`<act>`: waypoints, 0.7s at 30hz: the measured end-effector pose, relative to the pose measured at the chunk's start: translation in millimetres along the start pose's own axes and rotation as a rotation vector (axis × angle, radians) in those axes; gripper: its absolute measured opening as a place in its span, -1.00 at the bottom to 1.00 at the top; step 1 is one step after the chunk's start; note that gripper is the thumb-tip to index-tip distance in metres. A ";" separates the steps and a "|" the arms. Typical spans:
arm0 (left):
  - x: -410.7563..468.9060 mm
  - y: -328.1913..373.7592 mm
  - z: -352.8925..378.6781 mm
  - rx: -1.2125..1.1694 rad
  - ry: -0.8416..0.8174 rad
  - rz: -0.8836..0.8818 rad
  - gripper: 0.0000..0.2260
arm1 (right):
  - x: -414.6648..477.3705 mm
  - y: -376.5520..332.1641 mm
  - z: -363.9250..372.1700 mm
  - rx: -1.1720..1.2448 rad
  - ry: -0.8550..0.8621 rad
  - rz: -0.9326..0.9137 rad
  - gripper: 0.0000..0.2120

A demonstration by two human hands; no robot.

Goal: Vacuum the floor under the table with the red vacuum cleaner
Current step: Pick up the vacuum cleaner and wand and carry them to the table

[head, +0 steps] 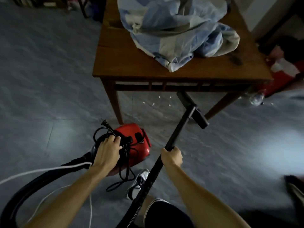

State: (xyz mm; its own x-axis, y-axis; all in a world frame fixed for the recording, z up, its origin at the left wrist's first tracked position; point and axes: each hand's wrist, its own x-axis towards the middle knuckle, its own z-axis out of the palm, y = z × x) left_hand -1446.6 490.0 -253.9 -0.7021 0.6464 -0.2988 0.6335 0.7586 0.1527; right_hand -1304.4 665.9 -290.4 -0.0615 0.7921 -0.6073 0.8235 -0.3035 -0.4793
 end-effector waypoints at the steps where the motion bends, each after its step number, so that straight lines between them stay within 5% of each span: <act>1: -6.5 7.9 7.5 -0.020 0.008 -0.022 -0.63 | 2.1 10.1 -6.7 -0.012 -0.008 -0.016 -0.79; 13: -27.7 83.1 105.8 -0.106 -0.032 -0.206 -0.65 | 111.1 88.0 -34.0 -0.198 -0.134 -0.019 -0.72; 21: 62.9 129.8 305.6 -0.119 -0.107 -0.309 -0.54 | 308.8 136.0 67.5 -0.400 -0.184 -0.064 -0.75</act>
State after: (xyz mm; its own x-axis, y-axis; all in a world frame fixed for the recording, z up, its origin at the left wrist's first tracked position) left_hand -1309.2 604.0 -540.8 -0.8127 0.3771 -0.4442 0.3495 0.9254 0.1464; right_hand -1249.5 833.5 -585.8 -0.1895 0.6840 -0.7045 0.9658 0.0006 -0.2592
